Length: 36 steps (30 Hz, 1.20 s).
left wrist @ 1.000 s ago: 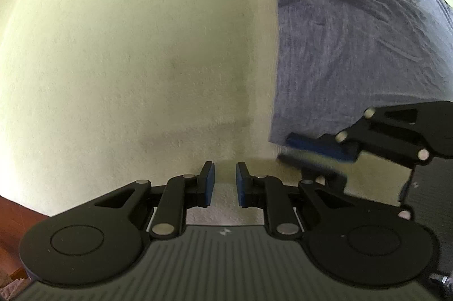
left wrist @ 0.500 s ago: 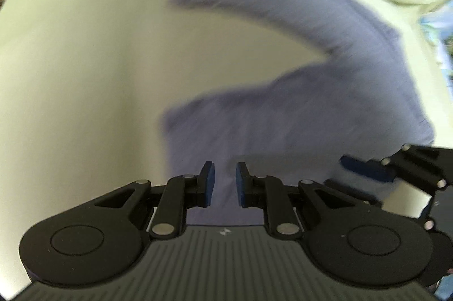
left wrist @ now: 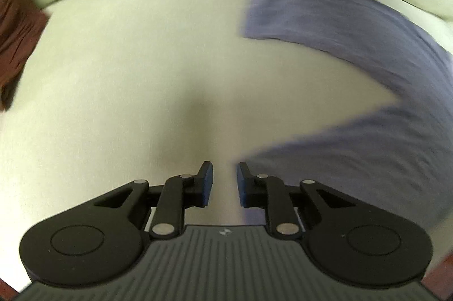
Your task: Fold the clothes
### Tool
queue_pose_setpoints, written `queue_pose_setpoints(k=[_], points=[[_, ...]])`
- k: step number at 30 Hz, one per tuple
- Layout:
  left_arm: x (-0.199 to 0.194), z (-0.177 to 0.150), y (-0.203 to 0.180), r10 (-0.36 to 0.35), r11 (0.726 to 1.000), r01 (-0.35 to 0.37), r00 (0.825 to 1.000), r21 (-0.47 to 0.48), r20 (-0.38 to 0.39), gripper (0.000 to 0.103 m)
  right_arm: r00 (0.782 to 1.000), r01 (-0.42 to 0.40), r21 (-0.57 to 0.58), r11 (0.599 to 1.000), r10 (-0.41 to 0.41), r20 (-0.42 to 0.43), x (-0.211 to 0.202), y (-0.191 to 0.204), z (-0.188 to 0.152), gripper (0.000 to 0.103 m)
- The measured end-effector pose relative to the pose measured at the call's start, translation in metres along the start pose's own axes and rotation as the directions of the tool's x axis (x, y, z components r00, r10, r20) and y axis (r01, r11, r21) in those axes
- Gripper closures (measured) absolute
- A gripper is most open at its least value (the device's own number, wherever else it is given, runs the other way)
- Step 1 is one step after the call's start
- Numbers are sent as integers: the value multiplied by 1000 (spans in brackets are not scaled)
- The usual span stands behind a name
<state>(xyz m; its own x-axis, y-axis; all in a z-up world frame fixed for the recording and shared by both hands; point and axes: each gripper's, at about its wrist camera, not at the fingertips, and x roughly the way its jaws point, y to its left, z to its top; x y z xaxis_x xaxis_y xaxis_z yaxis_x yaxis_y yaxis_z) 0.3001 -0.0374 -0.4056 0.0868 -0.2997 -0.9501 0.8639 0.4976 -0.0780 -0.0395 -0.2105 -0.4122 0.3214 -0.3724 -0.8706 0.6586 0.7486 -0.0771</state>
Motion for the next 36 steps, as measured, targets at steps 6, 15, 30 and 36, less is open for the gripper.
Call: queue_pose_setpoints(k=[6, 15, 30, 36], points=[[-10, -45, -155, -233, 958, 236, 972, 163, -36, 78, 991, -132, -181, 975, 132, -11, -2, -2, -27, 88], [23, -61, -217, -150, 965, 170, 982, 201, -111, 77, 999, -34, -35, 999, 33, -15, 24, -62, -34, 103], [43, -39, -305, -90, 984, 105, 990, 140, -110, 76, 994, -88, 386, 918, 109, -32, 32, -155, -37, 75], [48, -37, -317, -44, 982, 67, 990, 174, -134, 71, 994, -93, 349, 932, 104, -13, 36, -157, -33, 96]])
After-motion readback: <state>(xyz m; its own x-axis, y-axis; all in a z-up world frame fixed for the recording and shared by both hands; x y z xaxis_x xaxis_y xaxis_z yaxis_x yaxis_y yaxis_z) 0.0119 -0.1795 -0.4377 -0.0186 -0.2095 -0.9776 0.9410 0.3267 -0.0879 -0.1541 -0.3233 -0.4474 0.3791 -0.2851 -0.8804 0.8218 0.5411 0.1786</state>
